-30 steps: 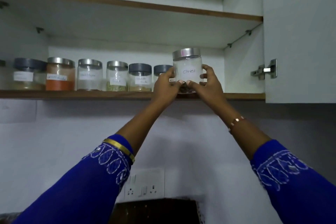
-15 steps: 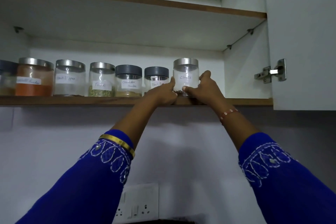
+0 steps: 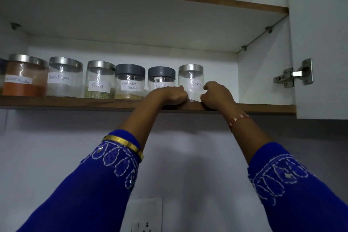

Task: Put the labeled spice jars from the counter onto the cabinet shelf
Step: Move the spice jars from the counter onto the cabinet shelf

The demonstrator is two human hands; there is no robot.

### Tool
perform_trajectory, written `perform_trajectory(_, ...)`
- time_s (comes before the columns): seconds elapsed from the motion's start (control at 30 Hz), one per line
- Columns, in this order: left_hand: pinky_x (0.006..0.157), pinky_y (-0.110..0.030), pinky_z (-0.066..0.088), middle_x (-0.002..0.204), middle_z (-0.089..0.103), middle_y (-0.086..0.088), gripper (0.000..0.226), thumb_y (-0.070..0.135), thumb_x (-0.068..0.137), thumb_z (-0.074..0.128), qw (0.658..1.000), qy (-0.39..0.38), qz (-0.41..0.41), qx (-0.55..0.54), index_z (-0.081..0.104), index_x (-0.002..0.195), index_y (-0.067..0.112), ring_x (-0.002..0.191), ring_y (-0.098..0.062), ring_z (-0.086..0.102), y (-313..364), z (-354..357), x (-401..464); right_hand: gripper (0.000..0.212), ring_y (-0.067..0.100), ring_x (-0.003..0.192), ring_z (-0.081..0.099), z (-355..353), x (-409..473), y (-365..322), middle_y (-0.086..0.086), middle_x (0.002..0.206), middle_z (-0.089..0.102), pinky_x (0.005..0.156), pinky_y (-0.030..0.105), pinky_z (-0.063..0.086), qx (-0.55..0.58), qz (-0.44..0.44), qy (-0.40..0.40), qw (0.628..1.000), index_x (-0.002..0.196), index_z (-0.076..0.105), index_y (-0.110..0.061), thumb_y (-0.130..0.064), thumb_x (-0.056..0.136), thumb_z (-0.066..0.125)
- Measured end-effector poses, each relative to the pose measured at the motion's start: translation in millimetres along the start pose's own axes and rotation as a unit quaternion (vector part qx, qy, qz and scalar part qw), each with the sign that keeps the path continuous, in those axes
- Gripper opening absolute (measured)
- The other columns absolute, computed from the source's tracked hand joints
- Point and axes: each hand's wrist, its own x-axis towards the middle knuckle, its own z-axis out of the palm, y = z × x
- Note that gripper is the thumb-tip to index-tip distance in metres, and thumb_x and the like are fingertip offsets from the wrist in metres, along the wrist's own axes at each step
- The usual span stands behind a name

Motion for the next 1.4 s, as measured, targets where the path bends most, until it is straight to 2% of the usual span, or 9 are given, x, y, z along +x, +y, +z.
perform_trajectory(0.13,0.107,-0.035,0.026,0.151,0.026,-0.019,0.053,0.017,0.096,0.030,0.999,0.017,-0.026,0.019,0.015,0.144,0.001,0.137,-0.030,0.029,4,5,5,0.038,0.032,0.122,0.049,-1,-1,-3,0.014,0.135,0.051,0.096,0.033,0.041,-0.014,-0.002,-0.024,1.000,0.127,0.050,-0.004,-0.012,0.090,0.045)
perform_trajectory(0.27,0.109,-0.041,0.030,0.148,0.034,-0.016,0.050,0.023,0.095,0.031,0.996,0.054,-0.048,0.050,0.025,0.141,0.005,0.133,-0.031,0.035,3,11,5,0.020,0.034,0.106,0.058,5,-10,-5,0.019,0.107,0.063,0.072,0.028,0.036,-0.023,-0.013,0.004,1.000,0.080,0.056,-0.006,-0.016,0.092,0.044)
perform_trajectory(0.37,0.095,-0.039,0.037,0.136,0.050,-0.011,0.042,0.027,0.091,0.033,0.985,0.136,-0.060,0.090,0.046,0.129,0.013,0.122,-0.030,0.048,1,20,-5,0.038,0.034,0.103,0.059,13,-22,-6,0.018,0.112,0.065,0.078,0.031,0.040,-0.049,-0.045,0.048,0.997,0.105,0.062,-0.002,-0.026,0.099,0.033)
perform_trajectory(0.5,0.076,-0.033,0.038,0.109,0.066,-0.013,0.039,0.028,0.096,0.027,0.948,0.283,0.004,0.145,0.059,0.108,0.010,0.099,-0.030,0.060,3,36,-29,0.048,0.033,0.100,0.058,16,-40,0,0.015,0.109,0.066,0.091,0.038,0.036,-0.073,-0.088,0.066,0.991,0.105,0.063,-0.006,-0.032,0.102,0.022)
perform_trajectory(0.6,0.085,-0.035,0.039,0.107,0.067,-0.012,0.041,0.029,0.098,0.026,0.928,0.332,0.050,0.160,0.061,0.109,0.011,0.096,-0.029,0.060,0,45,-44,0.041,0.031,0.116,0.051,15,-53,9,0.013,0.123,0.059,0.103,0.040,0.030,-0.086,-0.118,0.064,0.987,0.128,0.050,-0.010,-0.031,0.101,0.027)
perform_trajectory(0.7,0.112,-0.042,0.022,0.135,0.051,-0.012,0.040,0.026,0.097,0.030,0.937,0.323,0.072,0.115,0.045,0.132,0.012,0.128,-0.028,0.041,-8,59,-66,0.048,0.028,0.140,0.025,14,-70,16,0.011,0.148,0.036,0.115,0.047,0.013,-0.072,-0.131,0.029,0.988,0.145,0.028,-0.012,-0.029,0.101,0.030)
perform_trajectory(0.8,0.116,-0.043,0.006,0.151,0.029,-0.014,0.044,0.022,0.098,0.030,0.943,0.320,0.088,0.021,0.033,0.140,0.007,0.143,-0.028,0.018,-12,79,-96,0.050,0.029,0.146,0.012,18,-98,19,0.011,0.157,0.019,0.118,0.048,0.013,0.011,-0.127,0.012,0.992,0.147,0.025,-0.012,-0.029,0.101,0.033)
perform_trajectory(1.0,0.117,-0.036,0.004,0.154,0.024,-0.011,0.042,0.020,0.100,0.028,0.956,0.270,0.031,-0.109,0.034,0.140,0.011,0.145,-0.024,0.014,-26,149,-177,0.050,0.027,0.145,0.017,65,-204,26,0.011,0.156,0.022,0.118,0.039,0.017,0.097,-0.087,-0.018,0.991,0.146,0.029,-0.013,-0.029,0.099,0.038)
perform_trajectory(1.4,0.117,-0.039,0.006,0.149,0.033,-0.013,0.039,0.016,0.099,0.034,0.955,0.183,-0.100,-0.212,0.041,0.136,0.011,0.143,-0.023,0.020,-95,263,-345,0.054,0.024,0.143,0.018,167,-411,5,0.010,0.155,0.022,0.115,0.038,0.020,0.214,-0.009,-0.223,0.951,0.146,0.029,-0.017,-0.034,0.096,0.043)
